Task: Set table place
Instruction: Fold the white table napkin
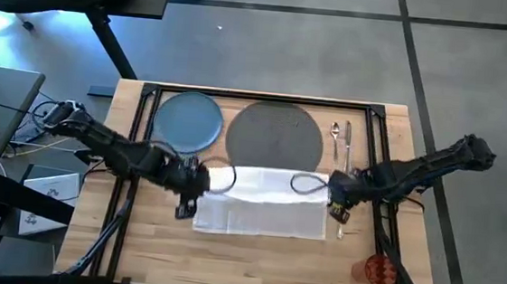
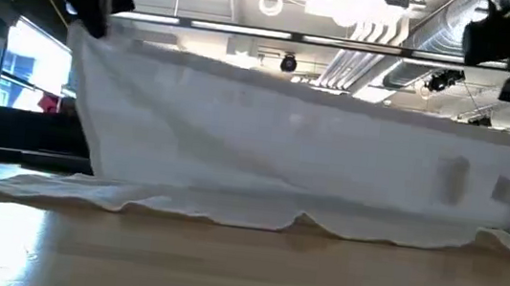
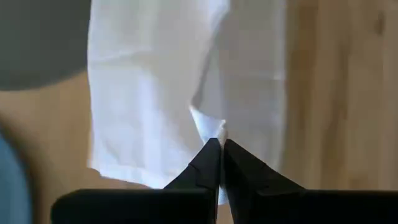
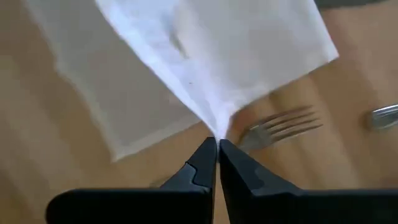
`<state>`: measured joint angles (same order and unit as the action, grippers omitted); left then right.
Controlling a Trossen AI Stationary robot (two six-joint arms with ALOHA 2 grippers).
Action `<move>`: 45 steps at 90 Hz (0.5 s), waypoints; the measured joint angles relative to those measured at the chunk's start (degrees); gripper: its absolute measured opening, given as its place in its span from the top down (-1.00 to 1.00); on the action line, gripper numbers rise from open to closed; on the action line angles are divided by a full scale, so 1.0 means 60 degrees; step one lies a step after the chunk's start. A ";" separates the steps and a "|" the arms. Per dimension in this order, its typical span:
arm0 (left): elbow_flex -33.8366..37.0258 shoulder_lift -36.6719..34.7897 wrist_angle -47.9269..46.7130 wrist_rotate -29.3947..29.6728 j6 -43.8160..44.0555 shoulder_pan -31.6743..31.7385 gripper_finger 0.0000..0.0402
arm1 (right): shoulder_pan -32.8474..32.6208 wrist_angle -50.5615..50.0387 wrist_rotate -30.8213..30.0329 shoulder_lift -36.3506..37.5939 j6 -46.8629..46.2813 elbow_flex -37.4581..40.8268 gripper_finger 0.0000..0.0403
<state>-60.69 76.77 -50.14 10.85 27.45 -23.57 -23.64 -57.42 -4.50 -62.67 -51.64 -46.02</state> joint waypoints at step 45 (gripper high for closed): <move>-0.0004 0.1746 0.0429 0.0243 0.0896 -0.1151 1.00 | -0.1596 0.1559 -0.0123 -0.2132 -0.1230 0.0015 1.00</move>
<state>-60.71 87.25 -47.57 12.31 32.82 -30.48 -33.22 -48.07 -5.23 -75.47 -59.02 -45.93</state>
